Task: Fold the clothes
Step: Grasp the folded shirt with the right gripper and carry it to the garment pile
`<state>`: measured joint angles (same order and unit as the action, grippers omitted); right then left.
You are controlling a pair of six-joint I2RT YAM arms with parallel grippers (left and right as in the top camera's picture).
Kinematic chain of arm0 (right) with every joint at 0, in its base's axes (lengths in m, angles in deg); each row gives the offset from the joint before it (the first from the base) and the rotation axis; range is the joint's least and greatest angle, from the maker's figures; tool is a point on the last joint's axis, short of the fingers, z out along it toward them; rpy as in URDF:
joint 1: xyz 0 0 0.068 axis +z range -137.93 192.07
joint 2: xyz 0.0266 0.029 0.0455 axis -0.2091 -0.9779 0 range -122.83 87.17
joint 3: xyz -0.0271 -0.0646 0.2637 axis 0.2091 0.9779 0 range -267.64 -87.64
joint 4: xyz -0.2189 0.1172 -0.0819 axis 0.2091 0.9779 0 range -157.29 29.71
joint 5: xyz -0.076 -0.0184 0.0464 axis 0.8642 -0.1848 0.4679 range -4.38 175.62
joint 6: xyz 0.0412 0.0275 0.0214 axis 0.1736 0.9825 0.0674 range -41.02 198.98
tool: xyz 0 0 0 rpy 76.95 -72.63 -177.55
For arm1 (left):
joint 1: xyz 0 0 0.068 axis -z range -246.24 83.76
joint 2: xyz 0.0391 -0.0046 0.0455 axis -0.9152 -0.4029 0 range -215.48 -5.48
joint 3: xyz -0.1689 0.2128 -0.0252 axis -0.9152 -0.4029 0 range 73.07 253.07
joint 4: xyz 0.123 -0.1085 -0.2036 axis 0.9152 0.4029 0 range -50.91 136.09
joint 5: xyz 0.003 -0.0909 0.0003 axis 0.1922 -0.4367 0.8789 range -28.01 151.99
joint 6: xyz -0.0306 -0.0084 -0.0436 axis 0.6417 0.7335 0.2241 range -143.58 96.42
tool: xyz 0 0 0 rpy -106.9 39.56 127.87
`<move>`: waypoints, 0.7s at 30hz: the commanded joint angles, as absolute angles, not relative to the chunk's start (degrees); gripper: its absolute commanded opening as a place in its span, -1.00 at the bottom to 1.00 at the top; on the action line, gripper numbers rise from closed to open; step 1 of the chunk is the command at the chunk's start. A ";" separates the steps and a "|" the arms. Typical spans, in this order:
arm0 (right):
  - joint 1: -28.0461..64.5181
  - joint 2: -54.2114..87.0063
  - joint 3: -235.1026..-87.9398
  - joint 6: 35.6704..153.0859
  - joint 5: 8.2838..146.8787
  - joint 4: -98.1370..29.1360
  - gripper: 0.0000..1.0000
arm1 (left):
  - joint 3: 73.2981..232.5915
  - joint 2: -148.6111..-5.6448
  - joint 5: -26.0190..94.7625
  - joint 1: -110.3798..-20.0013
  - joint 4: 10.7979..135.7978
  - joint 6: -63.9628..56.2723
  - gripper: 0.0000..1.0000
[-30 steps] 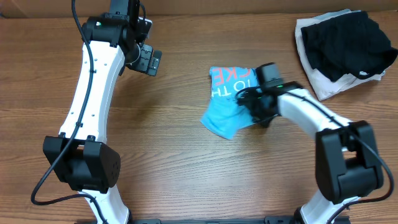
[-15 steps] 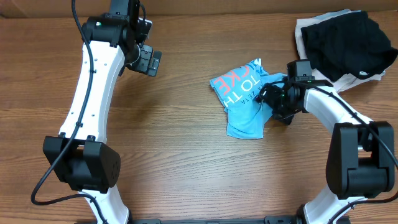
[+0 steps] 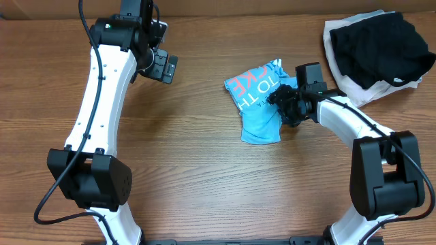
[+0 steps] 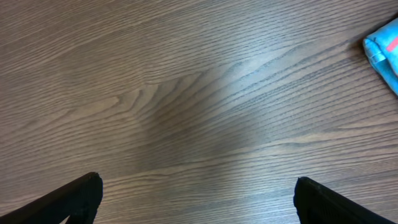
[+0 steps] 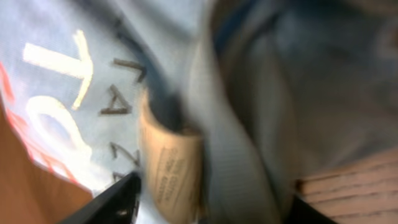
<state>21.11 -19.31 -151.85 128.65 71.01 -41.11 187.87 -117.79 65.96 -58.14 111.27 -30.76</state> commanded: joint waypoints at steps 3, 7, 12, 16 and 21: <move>21.20 -19.70 -151.65 129.98 76.17 -42.40 0.08 | 188.18 -117.68 64.95 -58.71 110.77 -29.78 0.99; 22.07 -19.90 -151.65 129.76 76.22 -44.13 0.13 | 188.18 -117.68 64.93 -58.71 110.57 -29.78 1.00; 23.69 -22.13 -151.65 130.40 75.47 -44.67 0.36 | 188.16 -117.68 64.95 -58.73 110.68 -29.78 1.00; 23.82 -25.75 -151.65 131.78 72.52 -46.20 0.37 | 188.16 -117.68 64.95 -58.73 110.64 -29.78 1.00; 24.02 -28.05 -151.67 131.75 69.92 -48.35 0.00 | 187.96 -117.68 64.95 -58.73 110.64 -29.78 0.99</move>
<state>23.32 -23.92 -152.53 130.92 72.63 -48.37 187.87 -117.79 65.63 -58.14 110.75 -30.76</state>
